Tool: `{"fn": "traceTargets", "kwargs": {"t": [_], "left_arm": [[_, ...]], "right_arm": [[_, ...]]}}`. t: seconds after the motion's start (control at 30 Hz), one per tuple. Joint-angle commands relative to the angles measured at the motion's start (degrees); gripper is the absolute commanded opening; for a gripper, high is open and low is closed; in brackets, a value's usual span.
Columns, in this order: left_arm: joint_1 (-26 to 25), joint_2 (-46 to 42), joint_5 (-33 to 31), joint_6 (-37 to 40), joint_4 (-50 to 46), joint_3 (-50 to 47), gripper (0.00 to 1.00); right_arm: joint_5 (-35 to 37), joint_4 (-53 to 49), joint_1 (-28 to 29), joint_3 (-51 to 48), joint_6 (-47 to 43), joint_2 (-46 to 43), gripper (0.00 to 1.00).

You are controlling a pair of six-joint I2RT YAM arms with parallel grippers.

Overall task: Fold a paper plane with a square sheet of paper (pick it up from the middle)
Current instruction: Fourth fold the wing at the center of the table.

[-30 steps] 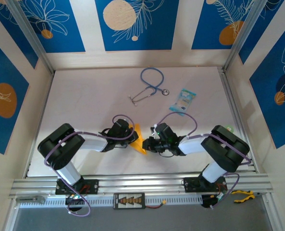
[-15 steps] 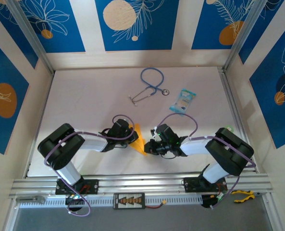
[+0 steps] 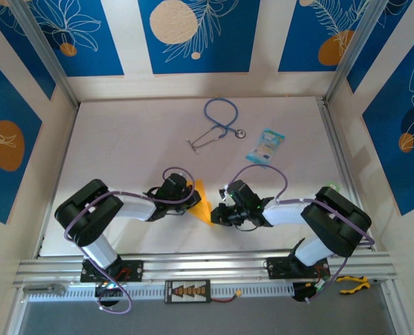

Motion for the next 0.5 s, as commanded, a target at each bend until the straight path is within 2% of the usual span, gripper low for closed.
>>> {"fn": "traceTargets", "kwargs": {"t": [0.0,0.47], "left_arm": [[0.3,1.2,-2.3,0.0,-3.2,-1.4,0.0],[0.3,1.5,-2.3,-0.5,-2.3,-1.8,0.0]], "right_arm": [[-3.1,-4.5,-0.1,-0.1,-1.6,-1.0,0.11],[-1.9,-9.4,-0.1,-0.9,-2.9,-0.9,0.1]]}}
